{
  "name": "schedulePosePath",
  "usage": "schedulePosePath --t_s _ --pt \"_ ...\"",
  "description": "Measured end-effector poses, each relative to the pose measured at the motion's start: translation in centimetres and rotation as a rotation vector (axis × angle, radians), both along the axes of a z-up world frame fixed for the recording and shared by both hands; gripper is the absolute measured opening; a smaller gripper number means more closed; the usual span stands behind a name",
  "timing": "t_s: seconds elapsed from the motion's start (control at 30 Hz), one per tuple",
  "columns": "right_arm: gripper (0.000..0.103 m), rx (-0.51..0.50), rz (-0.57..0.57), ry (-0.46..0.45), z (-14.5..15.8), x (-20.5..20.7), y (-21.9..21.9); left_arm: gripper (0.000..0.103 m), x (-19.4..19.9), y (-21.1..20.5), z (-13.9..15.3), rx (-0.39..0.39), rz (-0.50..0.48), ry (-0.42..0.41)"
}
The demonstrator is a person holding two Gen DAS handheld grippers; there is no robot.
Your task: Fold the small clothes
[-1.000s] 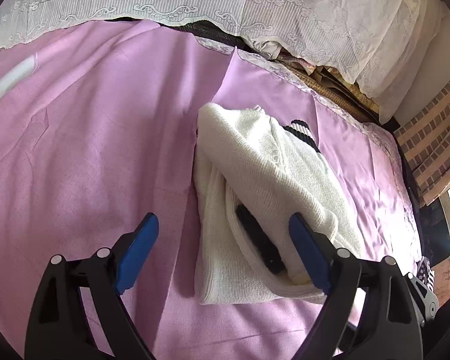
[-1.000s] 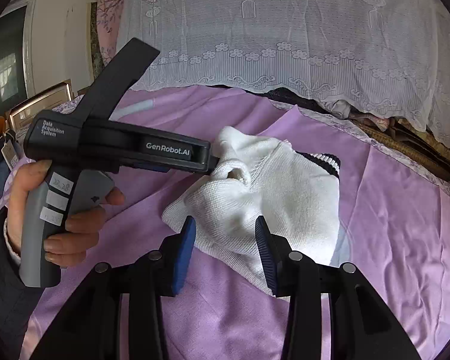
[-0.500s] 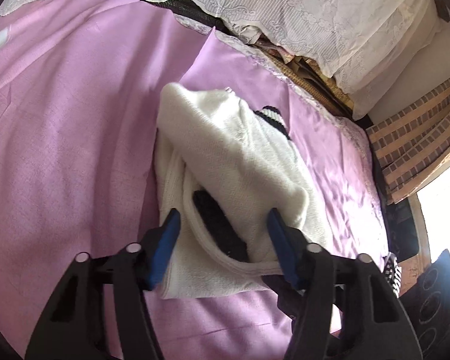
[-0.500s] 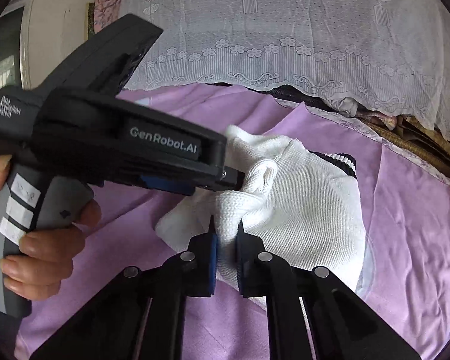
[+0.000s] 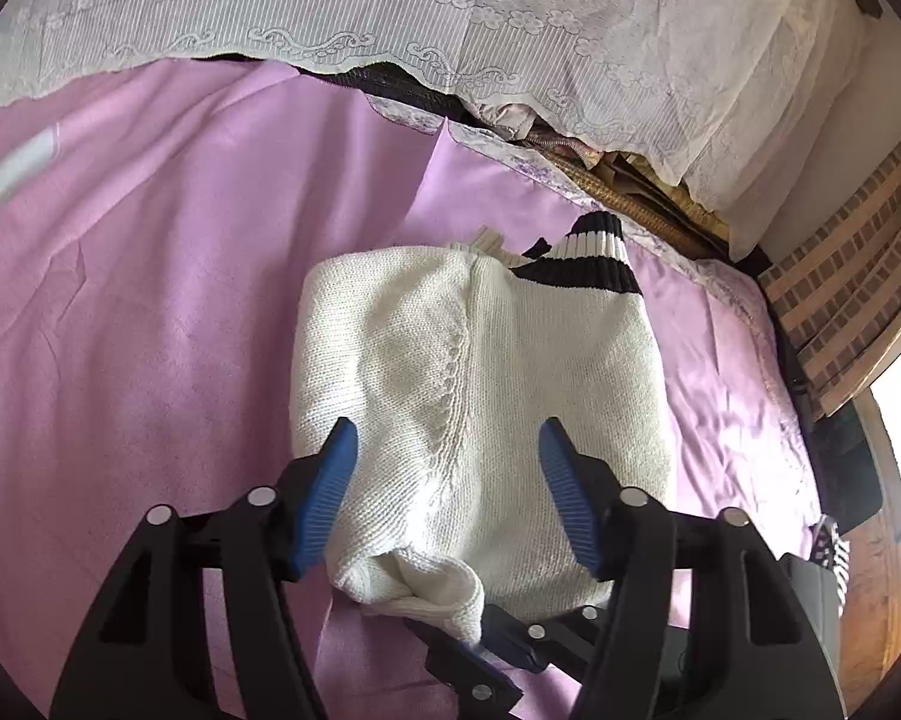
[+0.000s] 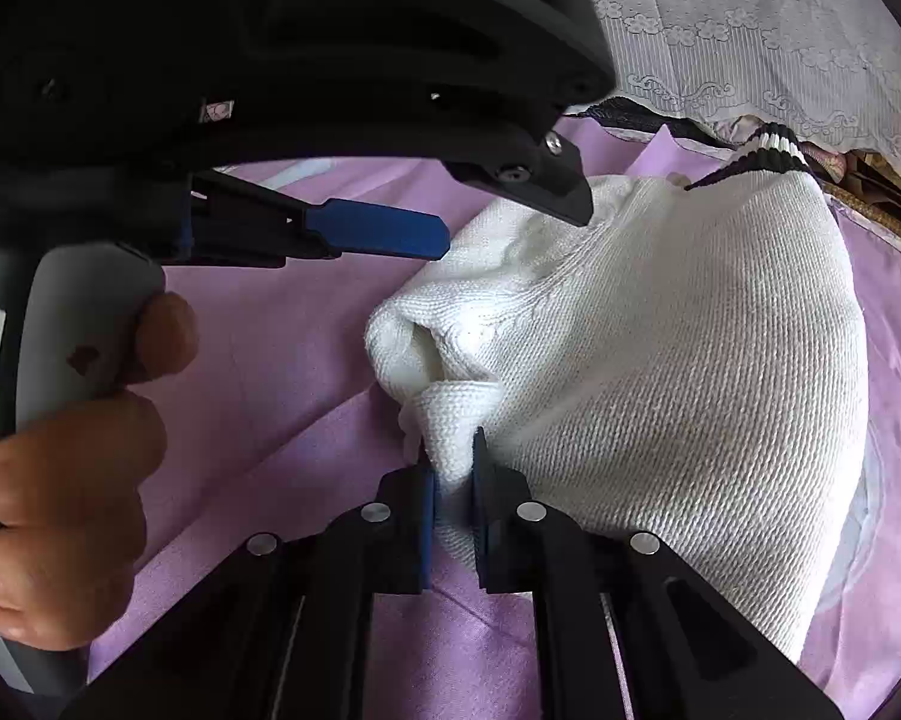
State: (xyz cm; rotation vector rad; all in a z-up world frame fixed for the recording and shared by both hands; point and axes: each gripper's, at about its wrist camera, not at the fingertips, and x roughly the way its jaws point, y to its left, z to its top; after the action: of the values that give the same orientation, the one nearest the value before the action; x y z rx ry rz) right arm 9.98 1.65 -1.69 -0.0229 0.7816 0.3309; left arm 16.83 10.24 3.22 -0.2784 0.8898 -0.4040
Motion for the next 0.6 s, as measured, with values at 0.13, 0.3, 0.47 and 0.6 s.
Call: schedulePosePath --t_s 0.13,0.3,0.47,0.6 --pt "0.016 0.052 0.033 0.021 0.7 -1.3 -2.0 0.069 0.9 0.4 -1.7 -0.009 0.015 0.064" --pt "0.012 0.162 0.025 0.014 2.2 -2.8 -6.9 0.07 1.3 0.6 -2.8 0.033 0.056 0.1" --pt "0.015 0.243 -0.131 -0.084 5.5 -1.5 -11.8 0.07 0.1 0.7 -0.5 0.022 0.094 0.017" --pt "0.014 0.336 -0.22 -0.079 6.0 2.9 -14.4 0.079 0.1 -0.9 1.0 -0.036 0.043 -0.02"
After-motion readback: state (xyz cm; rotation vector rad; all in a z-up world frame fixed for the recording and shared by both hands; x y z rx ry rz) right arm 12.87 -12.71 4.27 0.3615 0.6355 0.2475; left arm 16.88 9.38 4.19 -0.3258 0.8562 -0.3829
